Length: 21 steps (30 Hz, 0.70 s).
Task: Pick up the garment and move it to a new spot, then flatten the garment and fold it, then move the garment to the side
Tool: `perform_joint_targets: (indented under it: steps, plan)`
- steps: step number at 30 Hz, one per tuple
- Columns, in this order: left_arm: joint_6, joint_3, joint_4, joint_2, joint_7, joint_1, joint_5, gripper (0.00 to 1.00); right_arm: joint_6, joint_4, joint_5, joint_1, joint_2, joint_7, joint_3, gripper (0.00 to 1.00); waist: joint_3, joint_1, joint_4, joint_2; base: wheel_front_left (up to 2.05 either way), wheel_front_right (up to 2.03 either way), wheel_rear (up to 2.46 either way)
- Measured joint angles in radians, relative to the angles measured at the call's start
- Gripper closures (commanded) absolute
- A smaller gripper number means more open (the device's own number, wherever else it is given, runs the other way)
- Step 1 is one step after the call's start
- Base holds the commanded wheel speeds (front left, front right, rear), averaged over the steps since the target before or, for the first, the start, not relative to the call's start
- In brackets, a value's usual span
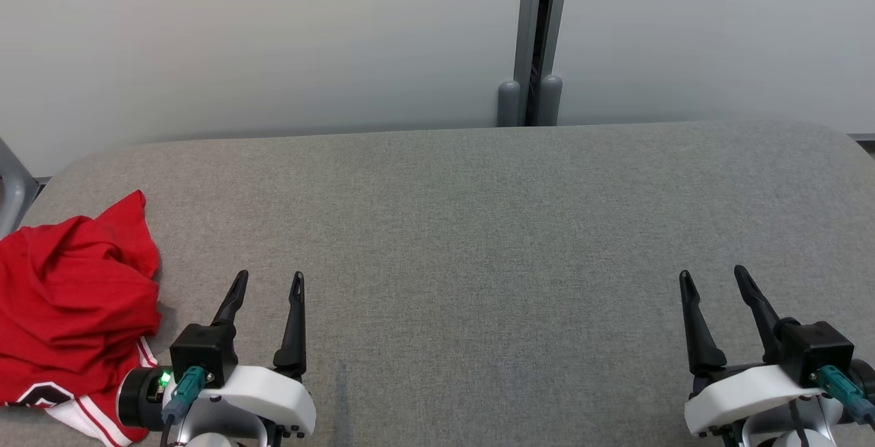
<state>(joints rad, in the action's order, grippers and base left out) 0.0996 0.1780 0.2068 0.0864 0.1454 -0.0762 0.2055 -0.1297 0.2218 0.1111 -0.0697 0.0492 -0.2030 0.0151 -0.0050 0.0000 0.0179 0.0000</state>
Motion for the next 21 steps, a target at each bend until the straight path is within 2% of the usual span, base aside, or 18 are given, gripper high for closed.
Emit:
perform_joint_targets:
  steps: [21]
  plan:
    - [0.013,0.011,-0.002,0.001,-0.005,0.0,0.026,0.0,0.0,0.019,0.03,0.0,-0.001,-0.004,-0.017,0.0,0.002,0.0,0.008,0.0,0.0,0.0,0.0]
